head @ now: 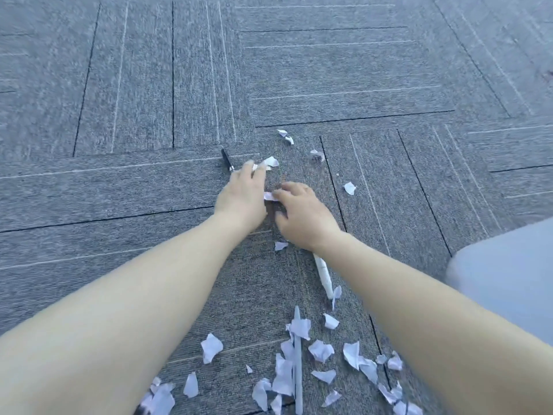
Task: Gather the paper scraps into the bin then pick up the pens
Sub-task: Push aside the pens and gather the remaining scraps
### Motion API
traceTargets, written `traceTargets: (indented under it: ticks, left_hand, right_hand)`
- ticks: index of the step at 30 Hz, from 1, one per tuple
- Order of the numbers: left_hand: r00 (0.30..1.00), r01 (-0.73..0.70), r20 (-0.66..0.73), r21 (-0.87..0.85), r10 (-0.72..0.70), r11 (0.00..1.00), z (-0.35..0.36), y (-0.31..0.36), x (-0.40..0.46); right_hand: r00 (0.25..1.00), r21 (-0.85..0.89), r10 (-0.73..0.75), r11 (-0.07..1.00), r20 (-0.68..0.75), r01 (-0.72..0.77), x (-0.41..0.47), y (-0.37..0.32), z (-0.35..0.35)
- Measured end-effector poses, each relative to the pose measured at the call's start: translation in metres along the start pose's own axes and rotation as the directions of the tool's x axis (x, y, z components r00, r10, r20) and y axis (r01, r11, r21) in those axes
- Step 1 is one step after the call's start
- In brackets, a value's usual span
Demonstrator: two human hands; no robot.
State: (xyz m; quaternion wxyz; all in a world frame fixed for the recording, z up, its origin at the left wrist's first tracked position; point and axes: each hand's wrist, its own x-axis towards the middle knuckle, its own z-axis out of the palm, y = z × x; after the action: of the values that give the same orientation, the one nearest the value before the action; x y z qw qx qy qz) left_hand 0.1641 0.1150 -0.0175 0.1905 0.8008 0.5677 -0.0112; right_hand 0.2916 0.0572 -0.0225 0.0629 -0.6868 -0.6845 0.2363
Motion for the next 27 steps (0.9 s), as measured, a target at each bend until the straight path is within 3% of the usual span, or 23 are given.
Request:
traceTargets:
  ticks: [3,5,8,10,14,18,20,22,24,27]
  left_hand:
    - [0.996,-0.026,-0.085,0.164,0.04,0.986,0.0,-0.017,-0.01]
    - [0.992,0.015,-0.126,0.173,0.007,0.985,-0.001,-0.021,-0.008]
    - [0.994,0.095,-0.057,0.113,-0.089,0.989,-0.002,-0.015,0.006]
    - [0.995,0.094,0.018,0.144,-0.098,0.985,-0.003,-0.008,0.021]
    - [0.989,0.119,0.065,0.168,-0.132,0.979,-0.003,0.005,0.034]
    - [0.994,-0.088,-0.062,0.077,0.092,0.993,0.008,0.011,-0.006]
    - [0.968,-0.239,-0.079,-0.018,0.237,0.971,0.022,0.007,-0.033]
    - [0.938,-0.342,-0.095,-0.097,0.334,0.935,0.031,0.001,-0.051]
    - [0.929,-0.351,-0.181,-0.167,0.321,0.921,0.034,-0.003,-0.056]
    - [0.939,-0.264,-0.285,-0.233,0.194,0.936,0.033,-0.001,-0.044]
  right_hand:
    - [0.967,-0.046,-0.134,0.991,-0.217,0.127,-0.02,-0.002,0.002]
    - [0.945,-0.03,-0.03,0.999,-0.326,0.021,-0.004,0.01,-0.006]
    - [0.937,-0.018,0.277,0.958,-0.214,-0.288,0.037,0.035,-0.02]
    - [0.931,-0.023,0.357,0.933,-0.073,-0.36,0.059,0.048,-0.024]
    - [0.973,0.028,0.23,0.973,0.021,-0.23,0.066,0.045,-0.024]
    - [0.999,0.065,0.034,0.997,0.005,-0.034,0.014,0.022,-0.009]
    - [0.992,0.084,-0.073,0.993,-0.099,0.081,-0.019,0.016,-0.005]
    - [0.96,0.076,-0.083,0.991,-0.269,0.107,-0.032,0.02,-0.009]
    - [0.929,0.097,0.087,0.994,-0.359,-0.055,-0.023,0.038,-0.014]
    - [0.873,0.144,0.426,0.904,-0.24,-0.401,-0.007,0.063,-0.018]
